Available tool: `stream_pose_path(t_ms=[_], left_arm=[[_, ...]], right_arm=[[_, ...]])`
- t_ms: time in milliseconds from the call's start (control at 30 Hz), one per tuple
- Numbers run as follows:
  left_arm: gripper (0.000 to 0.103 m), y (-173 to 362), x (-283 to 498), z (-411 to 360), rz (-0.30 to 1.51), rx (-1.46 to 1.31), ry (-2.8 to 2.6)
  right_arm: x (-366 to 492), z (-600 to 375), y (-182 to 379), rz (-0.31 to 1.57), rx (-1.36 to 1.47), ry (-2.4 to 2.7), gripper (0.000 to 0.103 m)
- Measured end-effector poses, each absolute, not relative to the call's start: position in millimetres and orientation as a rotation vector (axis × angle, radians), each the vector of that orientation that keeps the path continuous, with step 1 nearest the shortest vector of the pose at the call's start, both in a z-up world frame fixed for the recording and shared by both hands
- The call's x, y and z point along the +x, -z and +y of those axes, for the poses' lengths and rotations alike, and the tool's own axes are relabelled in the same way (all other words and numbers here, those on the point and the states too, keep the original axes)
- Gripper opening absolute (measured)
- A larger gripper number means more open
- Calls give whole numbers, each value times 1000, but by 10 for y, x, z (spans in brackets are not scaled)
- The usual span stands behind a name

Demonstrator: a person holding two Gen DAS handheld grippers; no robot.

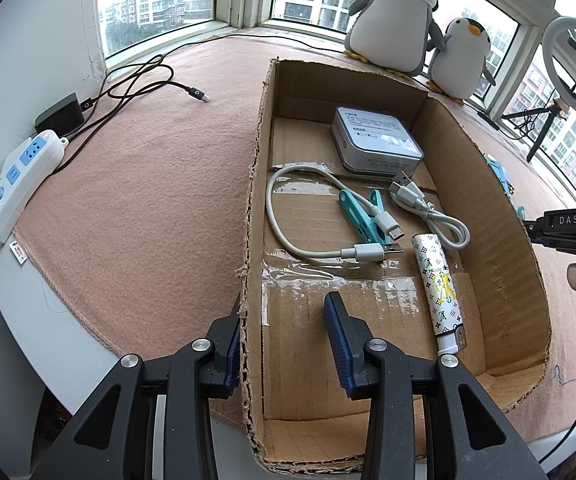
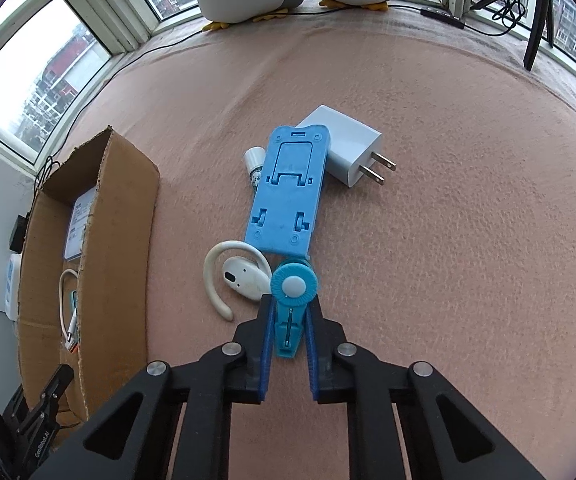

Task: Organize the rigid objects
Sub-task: 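Carry the teal clip into the cardboard box and open the right tool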

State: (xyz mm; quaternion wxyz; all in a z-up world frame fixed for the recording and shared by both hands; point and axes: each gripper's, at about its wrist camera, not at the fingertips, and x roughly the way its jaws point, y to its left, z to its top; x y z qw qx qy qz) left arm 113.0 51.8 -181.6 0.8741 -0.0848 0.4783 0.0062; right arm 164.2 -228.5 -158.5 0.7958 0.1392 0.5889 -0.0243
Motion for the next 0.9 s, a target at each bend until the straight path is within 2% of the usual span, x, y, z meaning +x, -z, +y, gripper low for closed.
stream_pose_path(t_ms=[467, 900], left_arm=[[40, 1817, 1131, 518, 999, -178, -12], [40, 1818, 1130, 515, 999, -177, -13]], right_arm=[[1264, -2271, 1321, 1186, 361, 3, 12], [1071, -1290, 768, 1089, 277, -266, 12]])
